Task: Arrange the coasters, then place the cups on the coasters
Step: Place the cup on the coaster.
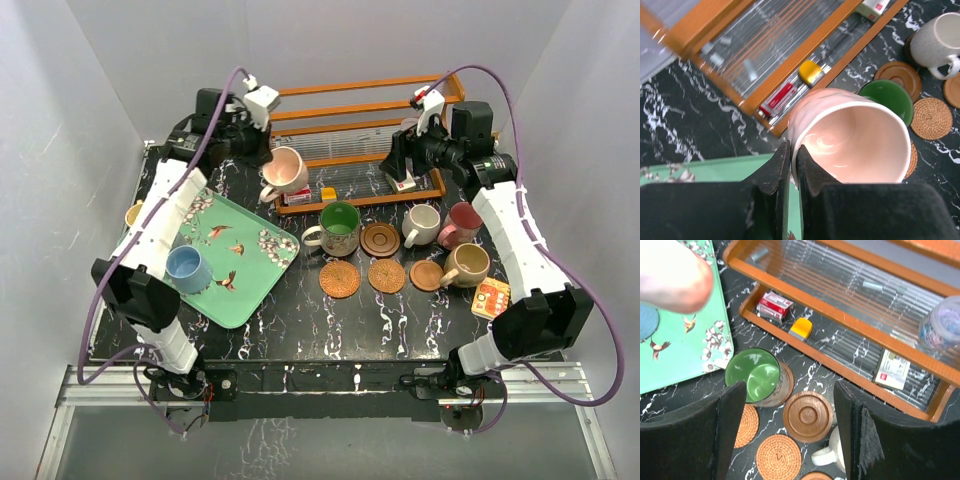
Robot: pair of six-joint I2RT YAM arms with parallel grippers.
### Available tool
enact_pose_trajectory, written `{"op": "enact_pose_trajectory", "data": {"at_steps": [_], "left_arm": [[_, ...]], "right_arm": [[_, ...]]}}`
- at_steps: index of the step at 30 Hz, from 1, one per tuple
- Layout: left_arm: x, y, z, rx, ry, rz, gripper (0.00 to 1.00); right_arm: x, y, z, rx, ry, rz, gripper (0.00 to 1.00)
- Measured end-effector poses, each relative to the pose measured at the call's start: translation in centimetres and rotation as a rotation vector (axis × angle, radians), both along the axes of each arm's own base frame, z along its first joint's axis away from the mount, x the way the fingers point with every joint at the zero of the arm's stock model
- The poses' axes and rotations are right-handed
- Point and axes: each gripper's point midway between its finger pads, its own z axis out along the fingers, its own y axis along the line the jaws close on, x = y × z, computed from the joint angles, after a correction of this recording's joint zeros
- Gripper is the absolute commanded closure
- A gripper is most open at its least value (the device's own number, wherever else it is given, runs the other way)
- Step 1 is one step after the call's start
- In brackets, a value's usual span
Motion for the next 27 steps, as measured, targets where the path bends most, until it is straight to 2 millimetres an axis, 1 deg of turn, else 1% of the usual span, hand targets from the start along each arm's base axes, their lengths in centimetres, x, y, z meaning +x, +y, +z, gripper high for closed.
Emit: {"op": "enact_pose_trajectory", "data": {"at_steps": [4,8,11,14,17,23,27], "left_arm": [[0.2,-4.7,0.9,0.019,-0.052,-0.057,1.0],[0.1,-10.1,0.6,0.045,-0.097,-0.112,1.0],[0.0,-13.5,0.0,0.066,-0.124,-0.137,1.0],[-0.1,-15.9,-0.7,0.078,-0.134,-0.149,1.0],[0.2,-17.5,-1.3,0.083,-0.14,-0.144,1.0],[0.0,-18.5,-1.4,0.092,-0.15,-0.121,1.0],[-0.1,-18.8,-0.7,0.087,-0.168,-0.105,1.0]], "right_arm": [[-0.2,0.6,2.1,0.027,-0.072,0.006,0.32],[-0.8,0.9,3.9,0.052,-0.126,0.014,0.33],[-1.1,1.0,4.5,0.066,-0.14,0.011,0.34],[-1.0,1.0,4.6,0.076,-0.136,0.0,0.37],[-1.0,0.9,3.3,0.081,-0.1,-0.02,0.38],[-1.1,0.5,-0.1,0.08,-0.005,-0.07,0.43],[-1.1,0.4,-1.3,0.076,0.025,-0.096,0.46]]}}
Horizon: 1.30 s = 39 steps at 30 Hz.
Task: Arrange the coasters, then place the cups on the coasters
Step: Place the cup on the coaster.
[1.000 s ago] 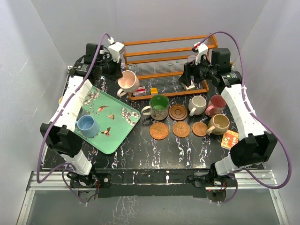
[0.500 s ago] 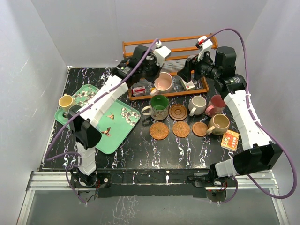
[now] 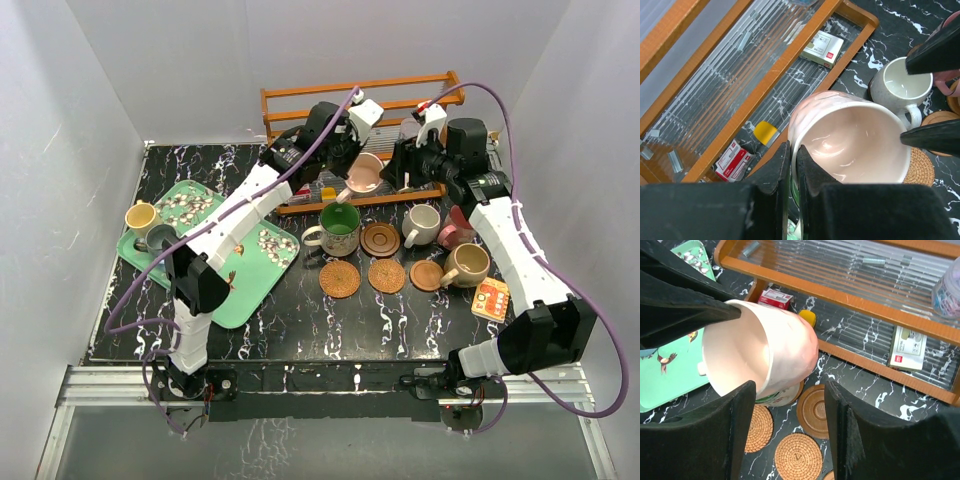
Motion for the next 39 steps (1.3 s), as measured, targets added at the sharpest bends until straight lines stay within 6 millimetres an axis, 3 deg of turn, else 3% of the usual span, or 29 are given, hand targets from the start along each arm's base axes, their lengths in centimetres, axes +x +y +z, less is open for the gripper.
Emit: {"op": "enact_pose_trajectory", "data": {"at_steps": [6,11,17,29,39], "left_arm": [[-0.6,-0.8,0.3,-0.004,-0.007,-0.003,1.0],[-1.0,-1.2,0.2,-0.008,-0.002,-0.01,1.0],[-0.8,-2.0,-0.4,-0.008,0.005,-0.007,1.0],[-0.2,-3.9,-0.9,-0.041,0.008,0.006,1.0],[-0.4,-4.4,-0.5,-0.104,0.049,-0.005,0.95]], "right_arm": [[0.0,0.1,-0.7,0.002,0.022,-0.018,0.49],[0.2,0.4,-0.7,0.01,0.023,-0.026,0.58],[1.1,-0.1,-2.2,-0.019,0.05,-0.09,0.68],[2.5,-1.8,-4.2,-0.103,0.072,-0.244,0.99],[2.7,-2.1,-4.8,-0.131,0.073,-0.275,1.0]]}}
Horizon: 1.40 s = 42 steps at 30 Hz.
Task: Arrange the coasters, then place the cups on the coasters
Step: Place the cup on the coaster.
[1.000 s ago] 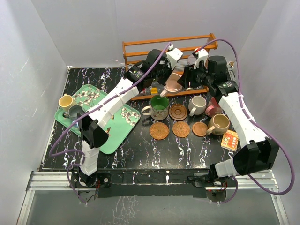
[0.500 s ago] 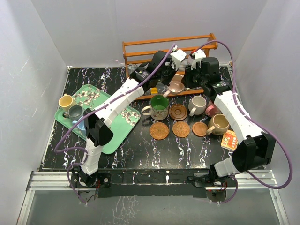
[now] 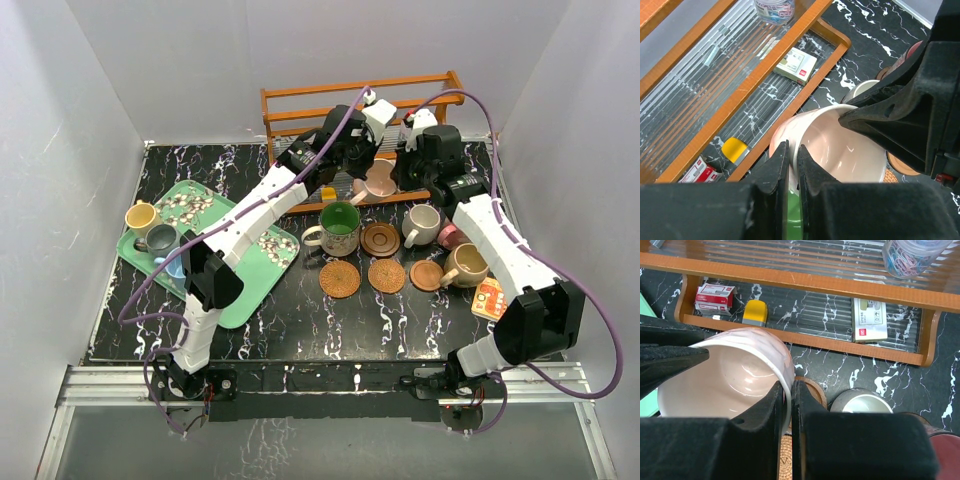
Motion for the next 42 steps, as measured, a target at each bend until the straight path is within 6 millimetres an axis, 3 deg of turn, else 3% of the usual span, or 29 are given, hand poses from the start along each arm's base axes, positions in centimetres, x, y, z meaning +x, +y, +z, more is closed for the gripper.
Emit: {"op": "enact_pose_trajectory", "data": {"at_steps": [8,15,20,26,33,42], "left_arm": [[-0.3,-0.4,0.1,-0.015,0.011,-0.022,0.83],[-1.3,-0.7,2.1,-0.041,-0.035,-0.059,0.7],[-1.8,-0.1,3.2,-0.04,-0.064,-0.064,0.59],[-2.1,2.0,2.7,0.025,-0.096,-0.037,0.43],[-2.1,5.0,2.0,0.13,-0.146,-0.01,0.32],[-1.1,8.6,4.1,0.135,-0.193,0.024,0.18]], "right_arm": [[-0.4,-0.6,0.1,-0.025,-0.018,-0.005,1.0],[-0.4,-4.0,-2.3,-0.111,0.027,-0.099,1.0],[-0.6,-5.0,-3.1,-0.133,0.044,-0.119,1.0],[-1.2,-5.0,-3.2,-0.139,0.056,-0.111,1.0],[-1.7,-4.8,-3.5,-0.138,0.074,-0.085,1.0],[-3.4,-4.1,-6.1,-0.162,0.147,0.006,1.0]]}}
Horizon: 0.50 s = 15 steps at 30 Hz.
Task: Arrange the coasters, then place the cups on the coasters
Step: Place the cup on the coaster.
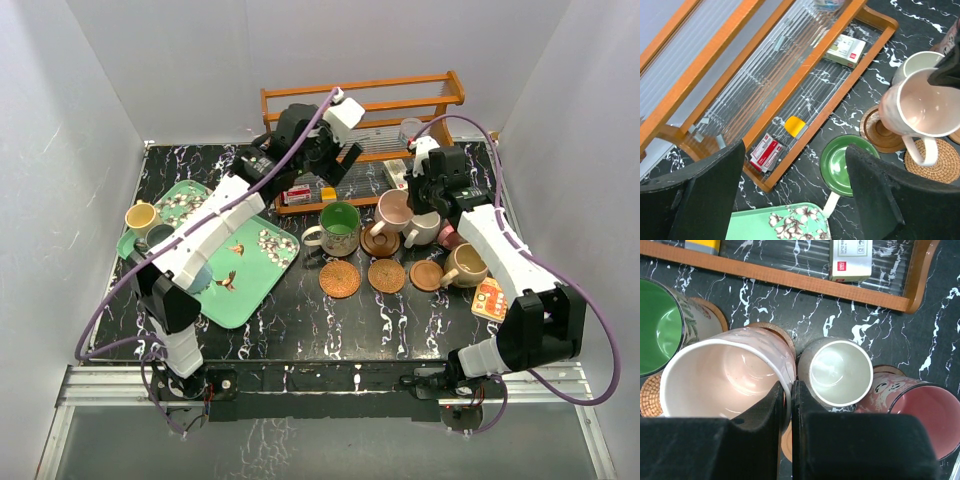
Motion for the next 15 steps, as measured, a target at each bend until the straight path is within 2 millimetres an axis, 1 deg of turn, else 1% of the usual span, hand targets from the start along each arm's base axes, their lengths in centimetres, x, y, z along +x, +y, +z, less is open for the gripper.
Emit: {"op": "enact_pose_trajectory", "data": {"at_steps": [4,7,11,15], "left_arm": [[0.9,2.0,0.4,-0.022,0.006,0.026,0.14],[1.4,3.5,0.2,-0.032,0.022,0.045,0.12],[1.8,5.6,-0.2,-0.044,0.045,0.077,0.12],[2.0,7.0,0.4,-0.069,0.046,0.094,0.11]], "right_arm": [[-0.3,0.4,-0.4,0.0,0.016,0.035,1.0],[-0.2,0.7,-1.0,0.005,0.033,0.052,1.0],[0.0,1.0,-2.8,-0.004,0.08,0.073,1.0],[0.2,1.1,-4.4,-0.011,0.121,0.084,1.0]]}}
